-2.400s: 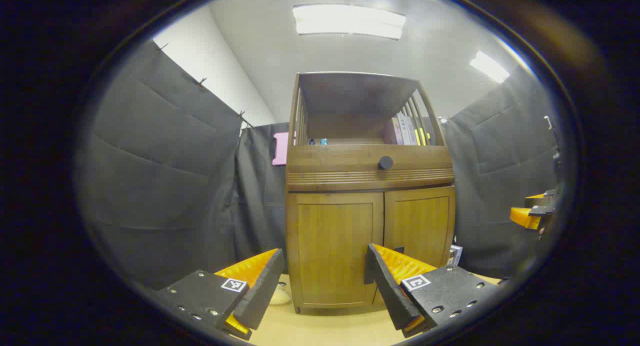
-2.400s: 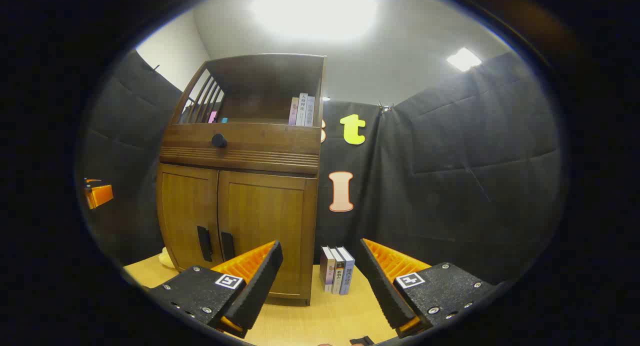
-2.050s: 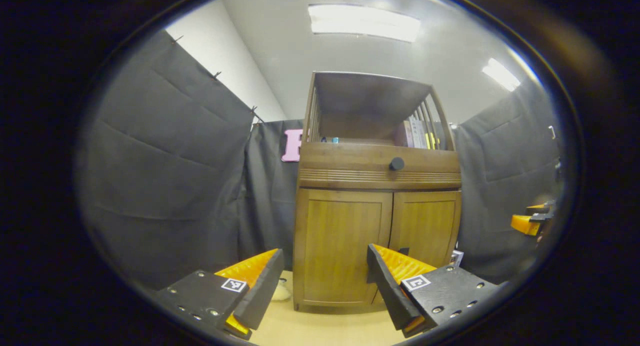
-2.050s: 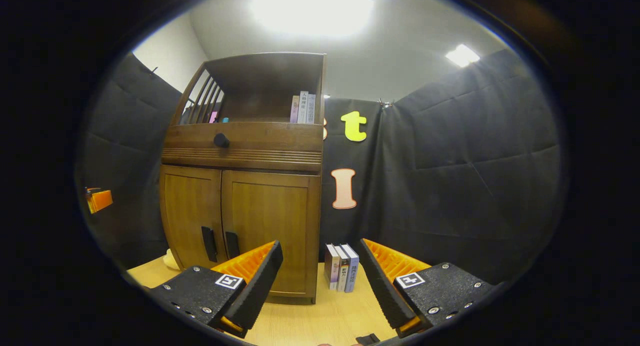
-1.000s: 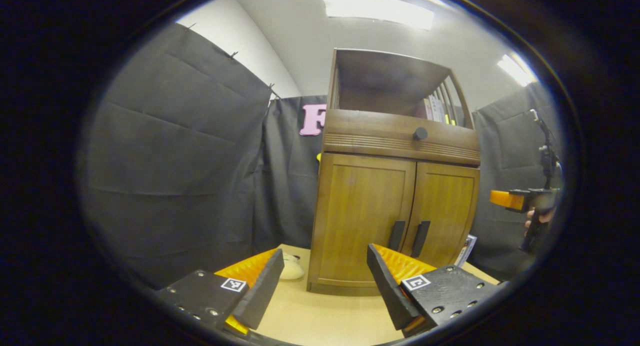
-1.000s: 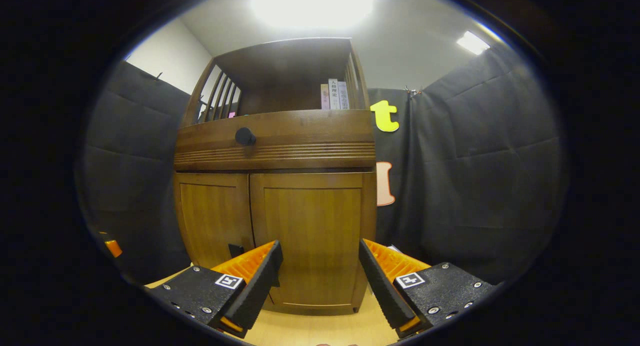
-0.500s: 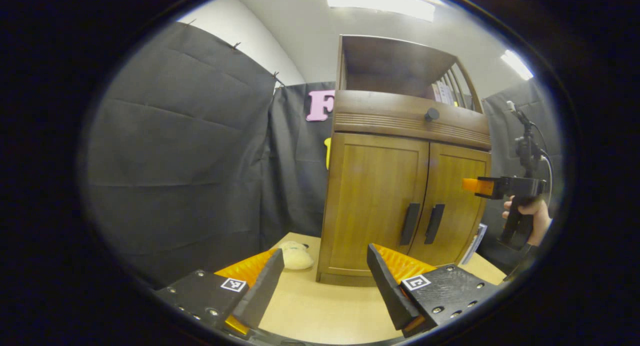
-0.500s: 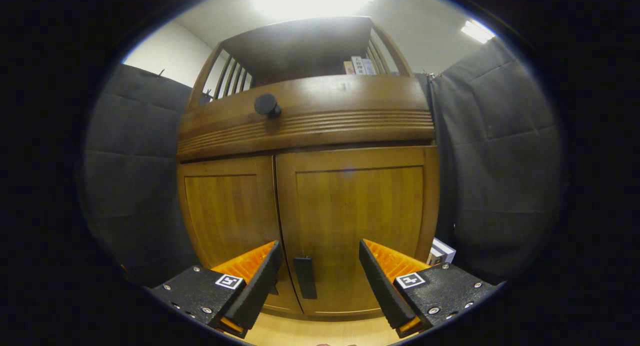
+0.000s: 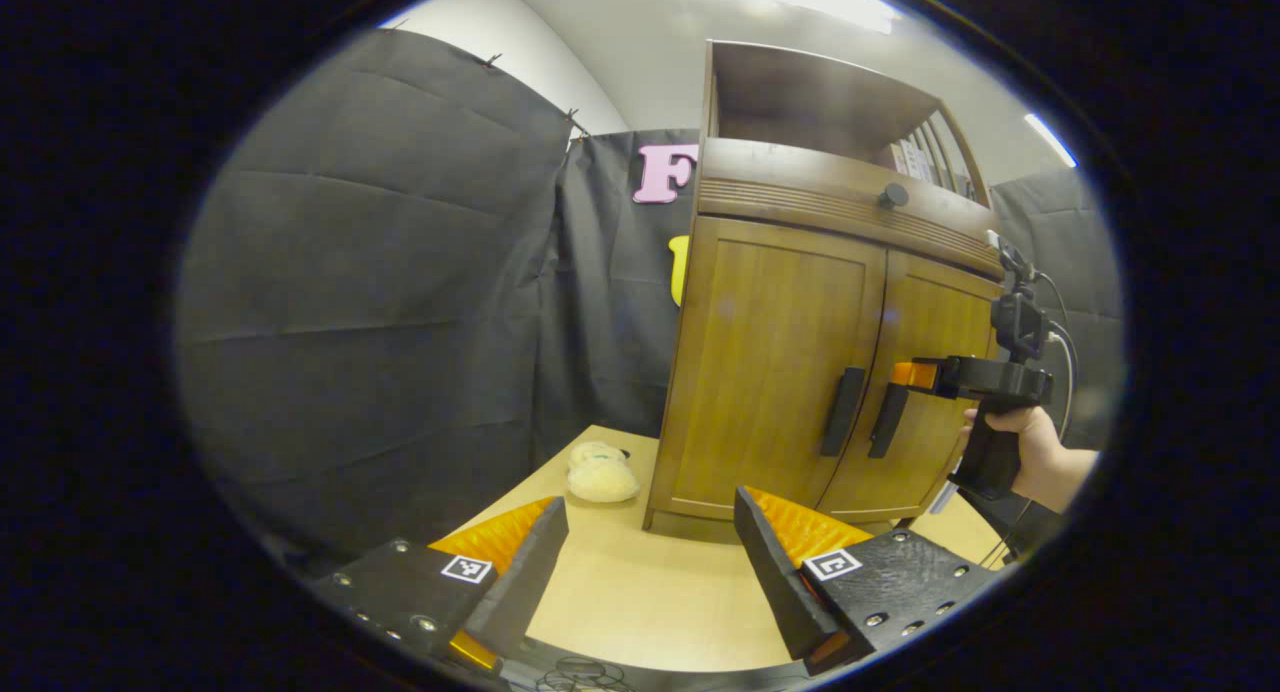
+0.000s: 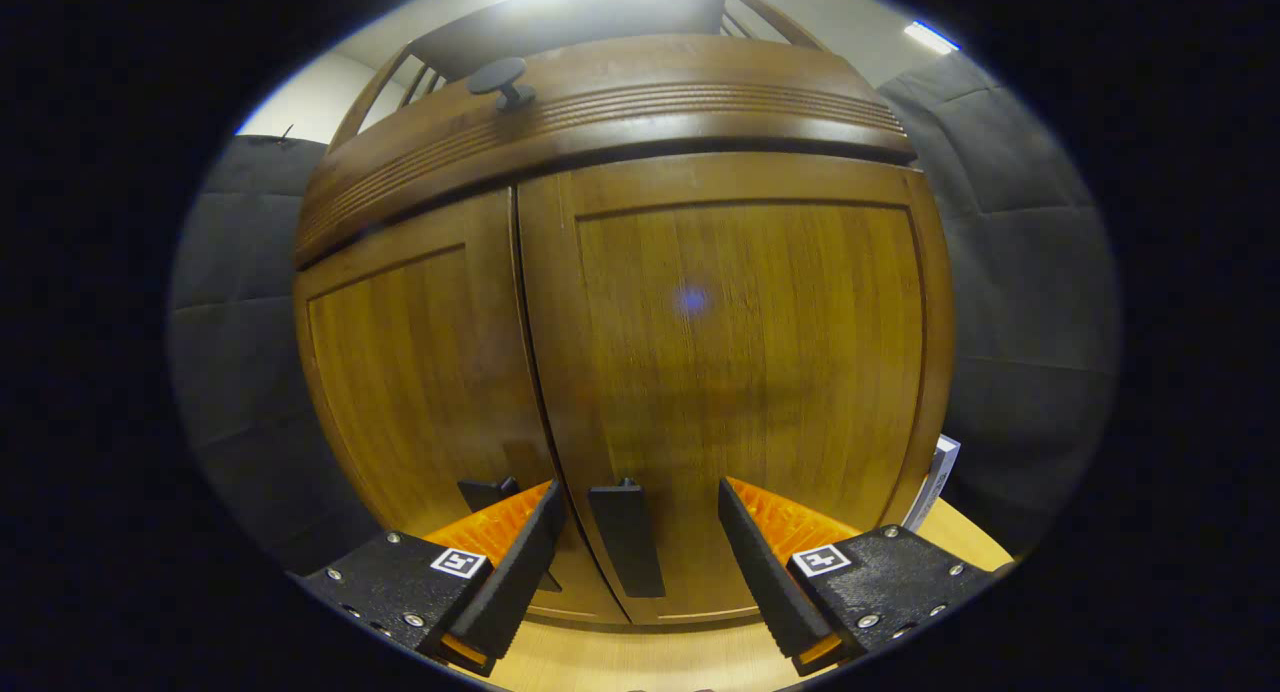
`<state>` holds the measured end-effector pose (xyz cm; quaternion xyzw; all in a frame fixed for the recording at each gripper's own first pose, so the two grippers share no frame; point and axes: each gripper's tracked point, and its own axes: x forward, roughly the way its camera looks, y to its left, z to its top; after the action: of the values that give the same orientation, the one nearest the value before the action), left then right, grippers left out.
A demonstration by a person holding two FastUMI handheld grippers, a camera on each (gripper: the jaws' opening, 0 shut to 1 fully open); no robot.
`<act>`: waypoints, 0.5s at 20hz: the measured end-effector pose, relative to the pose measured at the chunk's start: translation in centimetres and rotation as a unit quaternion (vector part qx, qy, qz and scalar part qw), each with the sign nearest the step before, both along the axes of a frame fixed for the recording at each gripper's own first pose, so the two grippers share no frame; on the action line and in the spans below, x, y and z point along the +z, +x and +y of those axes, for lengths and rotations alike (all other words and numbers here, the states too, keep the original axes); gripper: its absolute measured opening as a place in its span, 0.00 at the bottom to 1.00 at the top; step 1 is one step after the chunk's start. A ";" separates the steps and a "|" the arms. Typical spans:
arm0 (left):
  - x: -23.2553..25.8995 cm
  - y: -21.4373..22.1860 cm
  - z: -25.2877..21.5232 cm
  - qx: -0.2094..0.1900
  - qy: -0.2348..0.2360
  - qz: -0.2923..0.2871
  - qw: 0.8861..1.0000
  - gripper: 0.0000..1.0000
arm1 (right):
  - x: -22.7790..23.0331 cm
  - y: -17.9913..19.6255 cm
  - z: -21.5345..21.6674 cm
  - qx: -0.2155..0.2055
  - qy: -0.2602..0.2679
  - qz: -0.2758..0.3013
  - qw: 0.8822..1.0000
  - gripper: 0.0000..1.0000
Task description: Open the right door of the double-door shoe cabinet with the right hand, and open the left door with the left hand.
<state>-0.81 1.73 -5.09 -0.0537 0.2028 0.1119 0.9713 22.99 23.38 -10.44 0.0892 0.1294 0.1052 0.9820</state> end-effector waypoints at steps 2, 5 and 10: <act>0.0 -0.1 -0.1 0.001 0.001 0.007 1.000 1.00 | -1.5 0.8 0.3 -0.001 -0.001 0.017 1.000 0.95; -0.1 -0.1 0.0 0.001 -0.002 0.016 1.000 0.96 | -2.8 2.1 1.2 -0.003 0.006 0.040 0.999 0.85; -0.2 -0.1 -0.2 -0.010 -0.001 0.015 1.000 0.96 | -3.4 1.4 3.1 0.030 0.032 0.056 0.997 0.39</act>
<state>-0.94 1.53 -5.24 -0.0514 0.2181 0.1029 0.9691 24.42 26.47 -13.81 0.1224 0.1832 0.1333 0.9663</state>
